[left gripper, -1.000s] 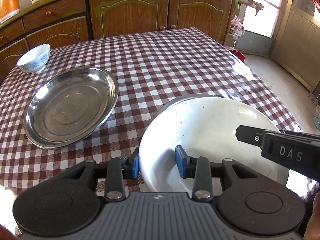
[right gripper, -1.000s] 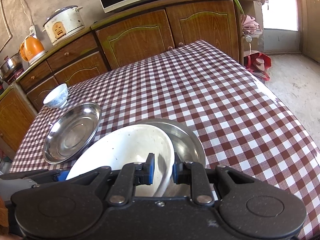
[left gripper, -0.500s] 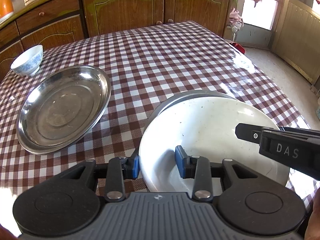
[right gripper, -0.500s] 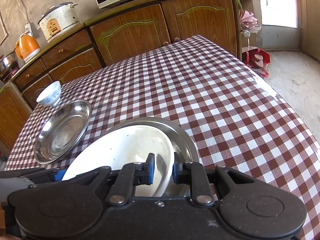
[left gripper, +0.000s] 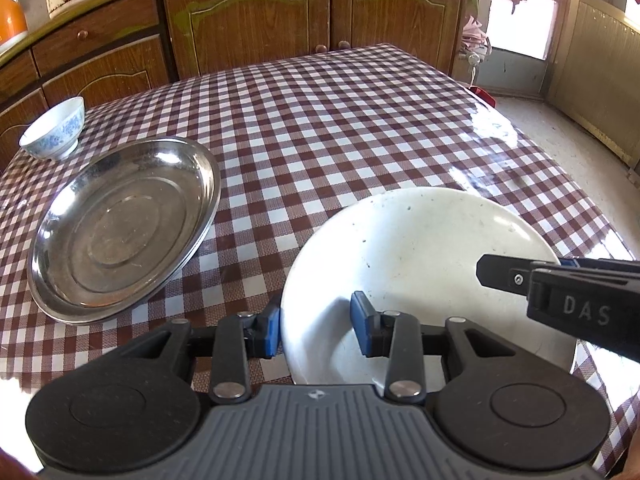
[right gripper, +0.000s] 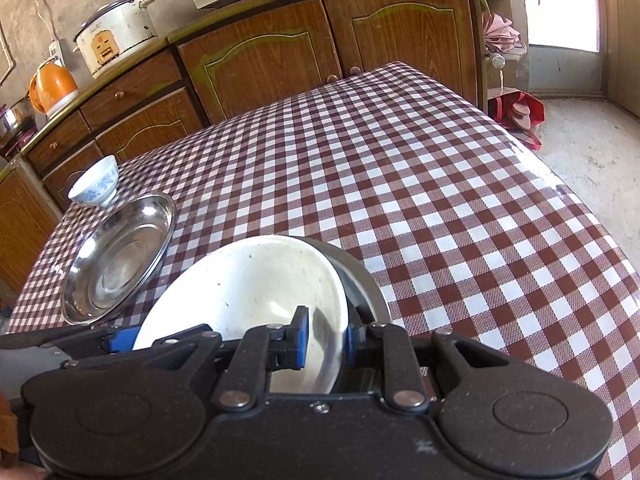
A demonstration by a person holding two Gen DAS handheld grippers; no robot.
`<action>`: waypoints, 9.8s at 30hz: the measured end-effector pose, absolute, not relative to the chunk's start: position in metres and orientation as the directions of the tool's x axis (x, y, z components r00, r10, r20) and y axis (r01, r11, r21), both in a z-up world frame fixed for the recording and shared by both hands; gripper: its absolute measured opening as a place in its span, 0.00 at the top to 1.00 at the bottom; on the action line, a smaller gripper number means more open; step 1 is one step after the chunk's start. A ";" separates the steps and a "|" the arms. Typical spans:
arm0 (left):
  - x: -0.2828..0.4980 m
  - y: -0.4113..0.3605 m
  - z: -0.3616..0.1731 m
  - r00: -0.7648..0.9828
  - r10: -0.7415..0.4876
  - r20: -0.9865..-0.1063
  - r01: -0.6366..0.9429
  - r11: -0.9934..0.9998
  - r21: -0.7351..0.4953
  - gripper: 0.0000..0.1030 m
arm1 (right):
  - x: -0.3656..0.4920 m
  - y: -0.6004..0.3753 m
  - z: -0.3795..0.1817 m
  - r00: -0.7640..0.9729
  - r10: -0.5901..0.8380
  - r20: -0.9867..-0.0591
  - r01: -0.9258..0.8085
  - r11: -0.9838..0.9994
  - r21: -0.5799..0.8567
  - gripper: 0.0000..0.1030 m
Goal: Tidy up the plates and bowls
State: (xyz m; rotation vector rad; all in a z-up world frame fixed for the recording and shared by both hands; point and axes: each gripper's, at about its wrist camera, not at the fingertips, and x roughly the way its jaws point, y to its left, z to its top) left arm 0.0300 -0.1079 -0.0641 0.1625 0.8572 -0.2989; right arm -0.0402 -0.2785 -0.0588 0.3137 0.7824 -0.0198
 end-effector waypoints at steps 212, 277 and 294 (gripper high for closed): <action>0.217 0.178 0.022 0.762 0.119 -0.637 -0.179 0.983 -0.031 0.83 | 0.249 0.057 0.003 0.636 0.424 -0.645 -0.343 0.904 0.255 0.81; 0.004 0.140 0.066 0.793 0.249 -0.556 -0.288 0.957 0.018 0.79 | 0.016 0.029 0.073 0.661 0.513 -0.548 -0.457 0.854 0.247 0.81; -0.011 0.140 0.061 0.790 0.250 -0.559 -0.298 0.955 0.006 0.79 | -0.001 0.028 0.070 0.652 0.523 -0.548 -0.474 0.846 0.243 0.81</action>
